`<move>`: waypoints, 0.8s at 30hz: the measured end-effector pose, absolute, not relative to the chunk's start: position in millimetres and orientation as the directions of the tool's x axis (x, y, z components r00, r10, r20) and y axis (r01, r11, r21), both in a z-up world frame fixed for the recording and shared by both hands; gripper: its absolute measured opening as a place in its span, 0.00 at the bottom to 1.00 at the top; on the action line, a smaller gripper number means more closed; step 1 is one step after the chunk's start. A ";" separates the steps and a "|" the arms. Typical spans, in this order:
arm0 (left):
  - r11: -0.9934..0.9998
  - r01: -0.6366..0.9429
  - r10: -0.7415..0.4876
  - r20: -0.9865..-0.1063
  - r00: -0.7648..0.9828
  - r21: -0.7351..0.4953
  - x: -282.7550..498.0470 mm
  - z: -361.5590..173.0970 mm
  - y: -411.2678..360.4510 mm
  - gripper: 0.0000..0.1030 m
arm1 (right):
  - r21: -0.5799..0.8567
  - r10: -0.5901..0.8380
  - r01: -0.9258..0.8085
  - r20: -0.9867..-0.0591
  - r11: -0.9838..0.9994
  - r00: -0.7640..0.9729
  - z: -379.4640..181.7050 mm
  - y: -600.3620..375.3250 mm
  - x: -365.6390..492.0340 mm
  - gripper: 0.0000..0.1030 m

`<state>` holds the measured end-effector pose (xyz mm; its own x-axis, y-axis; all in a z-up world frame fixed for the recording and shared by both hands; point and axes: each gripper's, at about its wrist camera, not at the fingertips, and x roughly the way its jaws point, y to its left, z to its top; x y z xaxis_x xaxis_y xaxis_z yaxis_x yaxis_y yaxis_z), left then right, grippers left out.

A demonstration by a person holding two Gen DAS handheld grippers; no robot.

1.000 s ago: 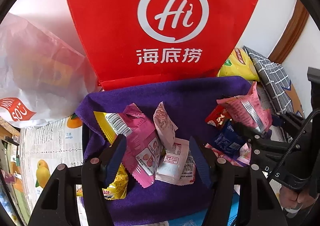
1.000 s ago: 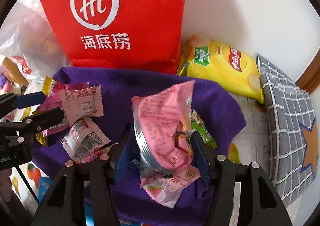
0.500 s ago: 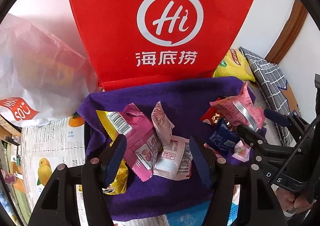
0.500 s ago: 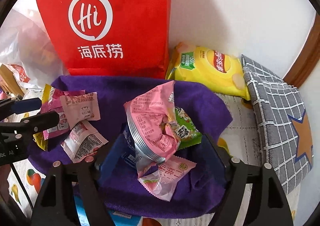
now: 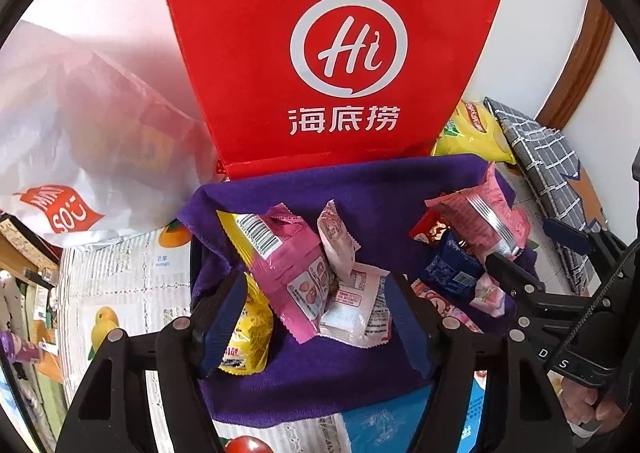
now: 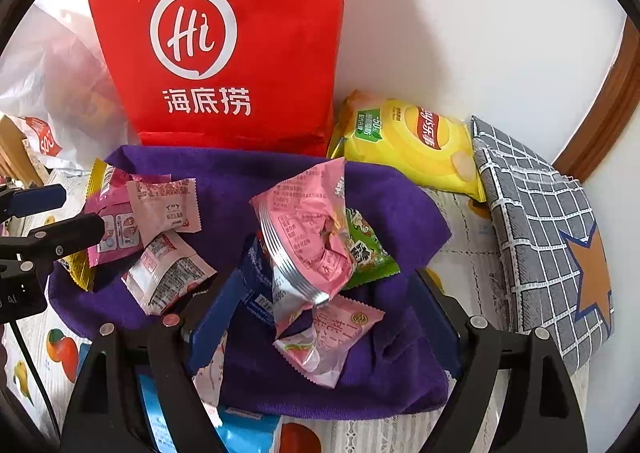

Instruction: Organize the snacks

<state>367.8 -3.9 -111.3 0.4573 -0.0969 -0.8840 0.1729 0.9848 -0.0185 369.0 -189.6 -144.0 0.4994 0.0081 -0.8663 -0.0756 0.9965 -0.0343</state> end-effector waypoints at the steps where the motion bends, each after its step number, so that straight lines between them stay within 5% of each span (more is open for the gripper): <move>1: 0.985 0.172 -0.105 -0.882 0.458 -0.028 365.7 -110.1 -3.3 0.68 | -0.027 0.013 -0.072 -0.865 0.997 0.502 -142.2 -190.7 366.8 0.82; 20: 0.986 0.159 -0.124 -0.831 0.542 -0.044 313.3 -63.2 2.2 0.76 | 0.020 0.024 -0.013 -0.840 1.000 0.542 -97.9 -201.8 322.3 0.81; 24: 0.987 0.157 -0.116 -0.809 0.576 -0.029 289.9 -48.6 2.1 0.81 | 0.003 -0.001 0.005 -0.830 1.000 0.557 -83.1 -201.3 304.5 0.87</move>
